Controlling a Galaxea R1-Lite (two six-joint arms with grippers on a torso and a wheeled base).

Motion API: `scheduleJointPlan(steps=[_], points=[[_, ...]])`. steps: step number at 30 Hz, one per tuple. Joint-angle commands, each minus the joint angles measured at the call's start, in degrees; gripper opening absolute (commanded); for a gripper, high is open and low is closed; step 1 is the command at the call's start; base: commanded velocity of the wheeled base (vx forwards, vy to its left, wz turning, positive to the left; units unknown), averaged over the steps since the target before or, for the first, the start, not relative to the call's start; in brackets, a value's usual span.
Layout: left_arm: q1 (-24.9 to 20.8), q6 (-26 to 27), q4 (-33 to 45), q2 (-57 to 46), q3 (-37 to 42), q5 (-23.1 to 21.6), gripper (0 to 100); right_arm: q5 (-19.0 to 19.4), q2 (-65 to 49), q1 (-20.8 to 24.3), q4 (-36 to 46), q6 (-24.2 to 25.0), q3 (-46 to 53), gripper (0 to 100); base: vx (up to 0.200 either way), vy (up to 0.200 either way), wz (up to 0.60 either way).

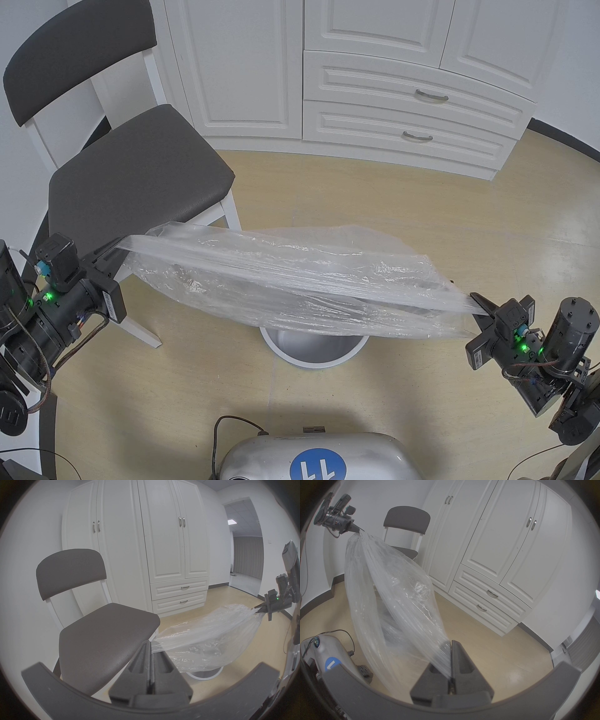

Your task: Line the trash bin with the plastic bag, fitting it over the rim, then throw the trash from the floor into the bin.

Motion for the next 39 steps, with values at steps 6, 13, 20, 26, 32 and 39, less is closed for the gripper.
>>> scheduleJointPlan(steps=[6,13,20,26,32,39], points=[[-1.8,0.0,-0.1,0.1,0.2,0.1,0,0.0,-0.2,0.4,0.0,0.0,-0.5,0,0.0,0.0,0.0],[-4.2,0.0,-0.6,0.2,0.2,0.3,0,-0.6,-0.2,1.0,-0.1,0.1,-1.1,0,0.0,0.0,0.0],[-6.5,-0.1,-0.6,0.8,0.1,0.4,0,-0.7,-0.1,2.7,-1.0,0.1,-1.4,0,0.0,0.0,0.0],[-6.9,-0.2,-0.7,1.1,0.2,0.4,0,-0.8,0.2,3.1,-1.7,0.1,-1.2,0,0.0,0.0,0.0],[-7.3,-0.2,-0.7,2.4,0.3,0.5,0,-0.8,-0.6,3.1,-1.7,0.1,-1.0,0,0.0,0.0,0.0],[-7.9,-0.2,-0.7,3.4,0.4,0.5,0,-1.0,-0.4,4.7,-1.6,0.1,-0.8,0,0.0,0.0,0.0]])
